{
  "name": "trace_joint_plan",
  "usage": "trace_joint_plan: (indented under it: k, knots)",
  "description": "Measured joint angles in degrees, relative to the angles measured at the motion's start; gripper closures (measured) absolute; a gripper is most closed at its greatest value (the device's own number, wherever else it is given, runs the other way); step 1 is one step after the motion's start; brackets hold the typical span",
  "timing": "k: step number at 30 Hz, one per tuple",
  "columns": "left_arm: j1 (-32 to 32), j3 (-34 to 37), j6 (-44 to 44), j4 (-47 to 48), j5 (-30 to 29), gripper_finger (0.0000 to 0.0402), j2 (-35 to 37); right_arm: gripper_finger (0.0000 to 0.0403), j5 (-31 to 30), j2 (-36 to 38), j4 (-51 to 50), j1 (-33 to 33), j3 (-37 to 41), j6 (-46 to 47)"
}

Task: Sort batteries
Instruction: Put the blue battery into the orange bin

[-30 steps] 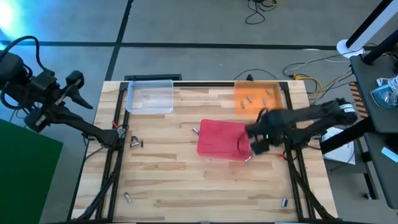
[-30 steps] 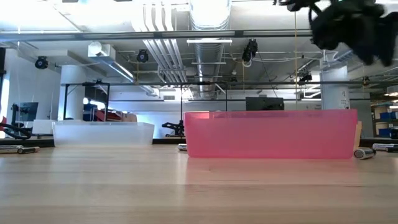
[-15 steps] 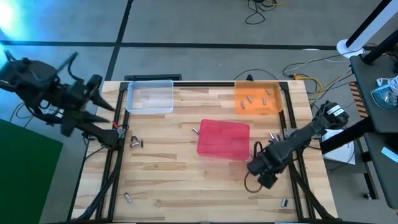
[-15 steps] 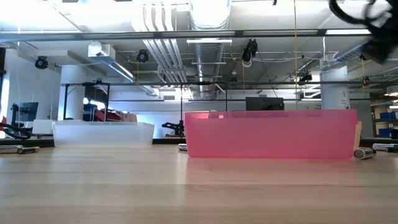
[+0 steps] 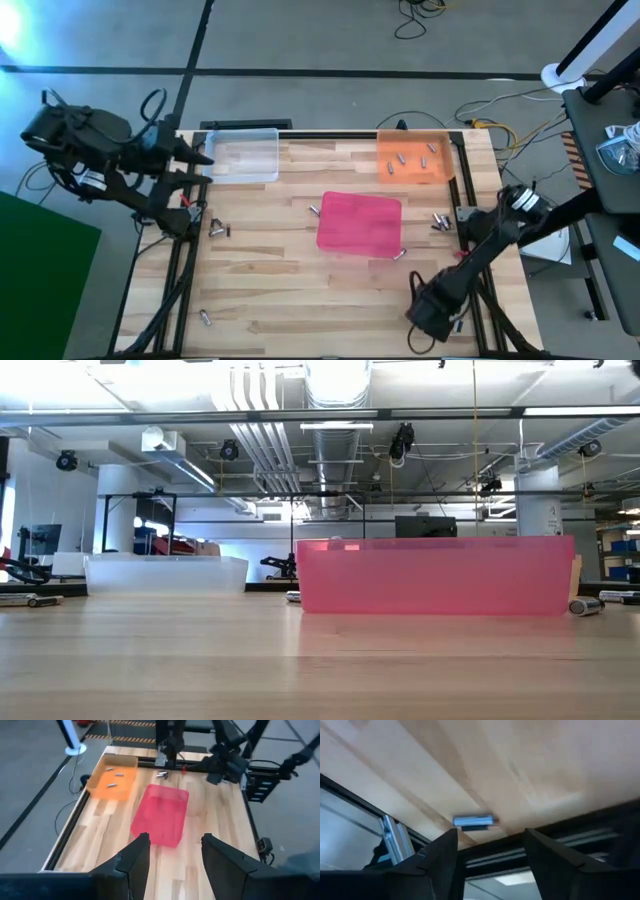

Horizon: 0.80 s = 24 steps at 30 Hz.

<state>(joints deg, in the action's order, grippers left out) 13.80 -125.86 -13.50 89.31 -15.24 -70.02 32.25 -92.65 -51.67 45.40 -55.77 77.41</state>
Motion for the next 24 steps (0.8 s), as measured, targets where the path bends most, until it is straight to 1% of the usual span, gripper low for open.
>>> trace_joint_plan:
  k: [4, 6, 9, 12, 18, 24]
  knots:
    - [0.01, 0.00, -0.59, -2.45, 0.39, 0.0244, -1.44, 0.0129, 4.01, -5.69, 2.00, 2.99, -0.97, 0.65]
    - [0.02, 0.00, -0.42, -3.18, 1.24, 0.0244, -1.81, 0.0112, 4.97, -7.99, 2.15, 4.22, -2.26, 0.35]
    - [0.02, 0.00, -0.56, -3.16, 1.32, 0.0244, -2.15, 0.0090, 5.31, -10.34, 2.69, 5.52, -4.71, -0.04]
    - [0.01, 0.00, -2.19, -3.17, 3.40, 0.0244, -2.25, 0.0077, 5.23, -12.01, 3.02, 6.41, -6.70, -0.06]
    - [0.32, 0.00, -7.16, -3.17, 8.79, 0.0244, -1.93, 0.0076, 4.22, -13.94, 2.50, 7.44, -7.61, -0.91]
    - [2.38, 0.00, -8.50, -3.17, 10.00, 0.0244, -1.93, 0.0082, 4.28, -13.95, -1.09, 7.36, -7.92, -2.41]
